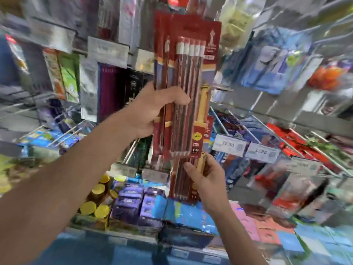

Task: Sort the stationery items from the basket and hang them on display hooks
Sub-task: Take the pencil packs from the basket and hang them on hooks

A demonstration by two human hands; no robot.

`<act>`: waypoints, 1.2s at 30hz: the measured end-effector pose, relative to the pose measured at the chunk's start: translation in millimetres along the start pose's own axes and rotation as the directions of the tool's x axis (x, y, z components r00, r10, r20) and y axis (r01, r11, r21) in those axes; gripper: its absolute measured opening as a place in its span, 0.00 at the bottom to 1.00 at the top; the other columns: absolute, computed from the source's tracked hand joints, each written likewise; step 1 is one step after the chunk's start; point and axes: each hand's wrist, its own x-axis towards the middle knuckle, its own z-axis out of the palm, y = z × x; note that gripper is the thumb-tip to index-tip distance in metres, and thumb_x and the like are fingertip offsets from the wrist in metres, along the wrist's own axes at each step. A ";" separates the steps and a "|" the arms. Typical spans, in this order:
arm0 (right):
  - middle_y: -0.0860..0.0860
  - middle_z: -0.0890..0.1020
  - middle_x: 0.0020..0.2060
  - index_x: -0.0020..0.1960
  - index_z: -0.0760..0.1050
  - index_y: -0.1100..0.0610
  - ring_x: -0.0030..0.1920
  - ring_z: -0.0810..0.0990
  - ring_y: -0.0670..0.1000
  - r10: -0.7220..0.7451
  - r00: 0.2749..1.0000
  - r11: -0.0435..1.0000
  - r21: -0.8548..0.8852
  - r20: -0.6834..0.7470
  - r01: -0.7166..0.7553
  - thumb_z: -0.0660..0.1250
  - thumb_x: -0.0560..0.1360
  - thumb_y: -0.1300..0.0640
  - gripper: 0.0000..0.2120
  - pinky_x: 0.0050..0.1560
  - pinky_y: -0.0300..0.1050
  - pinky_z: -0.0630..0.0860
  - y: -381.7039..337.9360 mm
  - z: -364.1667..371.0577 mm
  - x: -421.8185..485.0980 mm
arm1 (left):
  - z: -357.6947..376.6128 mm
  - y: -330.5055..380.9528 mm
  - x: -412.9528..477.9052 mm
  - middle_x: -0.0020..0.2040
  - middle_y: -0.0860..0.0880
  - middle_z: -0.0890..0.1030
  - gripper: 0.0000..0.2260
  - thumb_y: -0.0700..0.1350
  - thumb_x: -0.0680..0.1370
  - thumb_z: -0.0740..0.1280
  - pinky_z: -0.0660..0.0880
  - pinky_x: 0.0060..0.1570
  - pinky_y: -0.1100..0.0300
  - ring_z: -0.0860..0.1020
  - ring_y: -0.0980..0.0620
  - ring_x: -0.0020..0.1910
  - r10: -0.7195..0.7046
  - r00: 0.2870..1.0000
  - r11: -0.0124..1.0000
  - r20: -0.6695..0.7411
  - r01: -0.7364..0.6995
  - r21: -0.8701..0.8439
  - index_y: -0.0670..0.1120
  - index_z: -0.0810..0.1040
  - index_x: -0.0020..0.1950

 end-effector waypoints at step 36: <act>0.53 0.84 0.52 0.79 0.59 0.46 0.49 0.82 0.62 -0.009 0.967 0.946 -0.315 -0.255 -0.074 0.64 0.83 0.48 0.28 0.41 0.43 0.80 -41.1 21.5 33.1 | -16.9 42.5 2.6 0.44 0.42 0.79 0.18 0.40 0.71 0.69 0.79 0.44 0.49 0.80 0.43 0.41 -0.144 0.953 0.979 0.268 0.097 0.181 0.39 0.74 0.59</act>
